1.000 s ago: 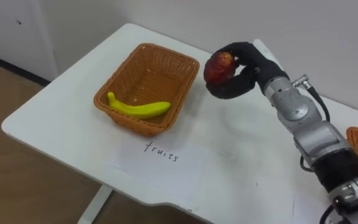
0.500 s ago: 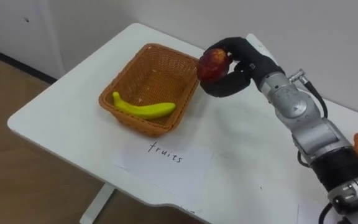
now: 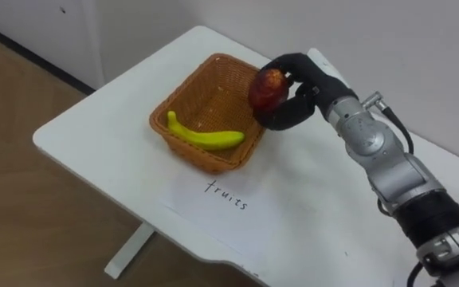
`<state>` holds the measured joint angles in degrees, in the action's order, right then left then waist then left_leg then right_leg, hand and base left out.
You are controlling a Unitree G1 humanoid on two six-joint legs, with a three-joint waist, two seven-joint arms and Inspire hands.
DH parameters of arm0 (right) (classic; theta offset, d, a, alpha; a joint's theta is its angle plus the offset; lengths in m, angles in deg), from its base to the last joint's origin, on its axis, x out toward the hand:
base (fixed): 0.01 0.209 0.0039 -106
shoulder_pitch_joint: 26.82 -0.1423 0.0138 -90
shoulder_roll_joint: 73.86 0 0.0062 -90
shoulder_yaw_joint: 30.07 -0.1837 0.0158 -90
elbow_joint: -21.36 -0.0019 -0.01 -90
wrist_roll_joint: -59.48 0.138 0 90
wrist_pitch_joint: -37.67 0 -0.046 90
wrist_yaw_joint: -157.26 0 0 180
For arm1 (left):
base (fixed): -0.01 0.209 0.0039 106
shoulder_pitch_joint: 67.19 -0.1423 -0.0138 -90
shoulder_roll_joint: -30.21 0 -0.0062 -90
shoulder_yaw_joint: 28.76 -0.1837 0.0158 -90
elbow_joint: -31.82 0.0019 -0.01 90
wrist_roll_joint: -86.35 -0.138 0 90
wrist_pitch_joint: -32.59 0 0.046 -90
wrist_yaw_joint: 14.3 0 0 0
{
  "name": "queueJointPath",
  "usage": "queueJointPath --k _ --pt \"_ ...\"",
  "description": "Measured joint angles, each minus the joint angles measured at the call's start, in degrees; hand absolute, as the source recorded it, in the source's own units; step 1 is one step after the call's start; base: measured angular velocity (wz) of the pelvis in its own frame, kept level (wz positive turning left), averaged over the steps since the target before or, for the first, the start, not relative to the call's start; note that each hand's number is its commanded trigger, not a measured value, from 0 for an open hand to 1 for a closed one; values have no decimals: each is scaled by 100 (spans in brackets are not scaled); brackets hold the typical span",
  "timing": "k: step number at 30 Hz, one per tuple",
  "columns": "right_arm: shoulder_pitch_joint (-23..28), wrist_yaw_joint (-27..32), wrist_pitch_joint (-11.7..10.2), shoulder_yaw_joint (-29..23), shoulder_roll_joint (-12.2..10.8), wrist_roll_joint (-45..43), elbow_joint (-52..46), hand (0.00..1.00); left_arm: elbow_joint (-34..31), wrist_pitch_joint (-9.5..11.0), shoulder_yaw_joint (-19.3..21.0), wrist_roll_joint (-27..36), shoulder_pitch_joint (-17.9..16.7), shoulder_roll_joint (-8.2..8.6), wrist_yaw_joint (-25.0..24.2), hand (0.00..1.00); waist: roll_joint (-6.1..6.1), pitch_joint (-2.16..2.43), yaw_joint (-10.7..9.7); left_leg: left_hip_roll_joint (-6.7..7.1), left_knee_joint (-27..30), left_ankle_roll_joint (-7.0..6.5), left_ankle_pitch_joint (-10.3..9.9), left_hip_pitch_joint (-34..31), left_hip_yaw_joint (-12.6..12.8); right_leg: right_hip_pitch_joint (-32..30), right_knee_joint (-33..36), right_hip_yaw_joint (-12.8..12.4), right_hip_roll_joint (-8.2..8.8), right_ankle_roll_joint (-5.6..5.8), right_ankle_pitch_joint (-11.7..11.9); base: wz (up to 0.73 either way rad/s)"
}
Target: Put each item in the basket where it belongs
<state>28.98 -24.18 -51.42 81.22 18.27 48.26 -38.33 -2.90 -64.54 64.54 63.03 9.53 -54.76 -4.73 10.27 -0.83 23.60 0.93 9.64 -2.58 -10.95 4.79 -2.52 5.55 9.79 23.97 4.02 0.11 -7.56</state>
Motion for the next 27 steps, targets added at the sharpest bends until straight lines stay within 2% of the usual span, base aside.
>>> queueJointPath --k 9,17,19,25,27 --pt "1 7 0 1 -10 -35 0 100 -11 0 111 0 -48 12 -14 0 -27 -19 34 27 5 -1 -1 -22 -167 42 -1 -4 10 49 -32 10" --pt "1 -3 47 4 -159 -32 0 100 -19 -2 111 -9 -113 5 -22 0 -39 -31 59 54 -3 -6 -3 -30 -239 42 0 5 32 90 -61 3" --pt "1 -4 47 22 -250 -30 17 100 -19 -8 125 -55 -144 -12 -36 0 -36 -31 83 62 -7 -8 -3 -23 -240 51 -11 7 31 92 -63 0" --pt "1 -45 65 278 -286 -38 155 100 -17 -7 228 -151 -146 -106 -202 0 -7 -41 181 77 -6 -23 -11 -28 -262 64 -13 63 53 109 -73 1" --pt "1 -58 110 278 -319 -37 216 100 -18 -17 234 -156 -153 -142 -297 0 12 -31 199 78 -5 -25 -12 -37 -274 64 -13 112 57 109 -73 5"
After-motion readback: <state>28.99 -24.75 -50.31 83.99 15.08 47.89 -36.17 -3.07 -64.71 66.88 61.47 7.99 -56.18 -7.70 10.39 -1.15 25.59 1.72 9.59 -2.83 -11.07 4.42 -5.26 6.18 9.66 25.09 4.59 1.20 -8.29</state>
